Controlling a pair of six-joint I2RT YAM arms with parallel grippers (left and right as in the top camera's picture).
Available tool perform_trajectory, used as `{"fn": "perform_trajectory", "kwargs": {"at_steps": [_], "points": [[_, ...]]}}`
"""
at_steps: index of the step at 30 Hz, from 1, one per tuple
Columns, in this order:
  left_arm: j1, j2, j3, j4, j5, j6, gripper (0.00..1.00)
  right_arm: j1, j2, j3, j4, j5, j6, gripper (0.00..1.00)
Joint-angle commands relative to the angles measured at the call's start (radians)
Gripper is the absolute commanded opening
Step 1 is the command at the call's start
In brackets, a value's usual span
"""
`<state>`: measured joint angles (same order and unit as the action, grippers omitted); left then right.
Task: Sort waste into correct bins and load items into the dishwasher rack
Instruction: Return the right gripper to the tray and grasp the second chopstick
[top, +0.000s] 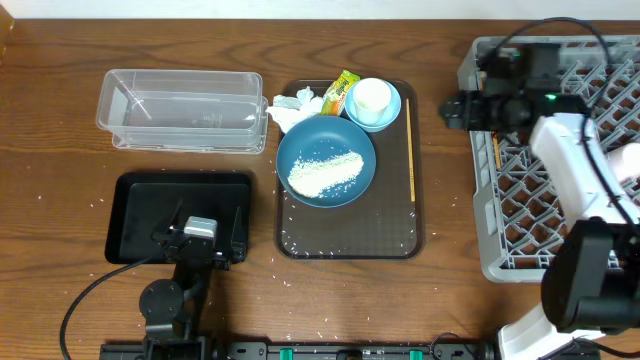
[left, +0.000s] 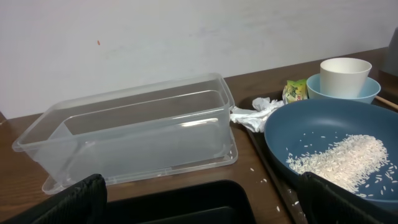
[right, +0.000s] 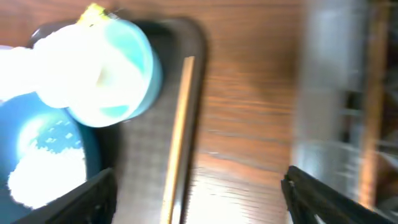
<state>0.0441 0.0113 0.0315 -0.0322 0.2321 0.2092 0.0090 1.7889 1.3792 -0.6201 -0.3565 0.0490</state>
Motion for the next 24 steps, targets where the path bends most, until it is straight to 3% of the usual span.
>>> {"fn": "perform_trajectory", "kwargs": {"at_steps": [1,5,10,14,24], "points": [[0.002,-0.005,-0.027,-0.017,0.003,-0.005,1.00,0.064,0.005,0.004,-0.011,0.093,0.078,0.72],[0.002,-0.005,-0.027,-0.017,0.003,-0.005,1.00,0.135,0.011,-0.005,-0.026,0.264,0.169,0.48],[0.002,-0.005,-0.027,-0.017,0.003,-0.005,1.00,0.221,0.063,-0.014,-0.019,0.319,0.191,0.38],[0.002,-0.005,-0.027,-0.017,0.003,-0.005,1.00,0.258,0.127,-0.014,0.003,0.335,0.200,0.43],[0.002,-0.005,-0.027,-0.017,0.003,-0.005,1.00,0.281,0.227,-0.014,0.028,0.367,0.243,0.44]]}}
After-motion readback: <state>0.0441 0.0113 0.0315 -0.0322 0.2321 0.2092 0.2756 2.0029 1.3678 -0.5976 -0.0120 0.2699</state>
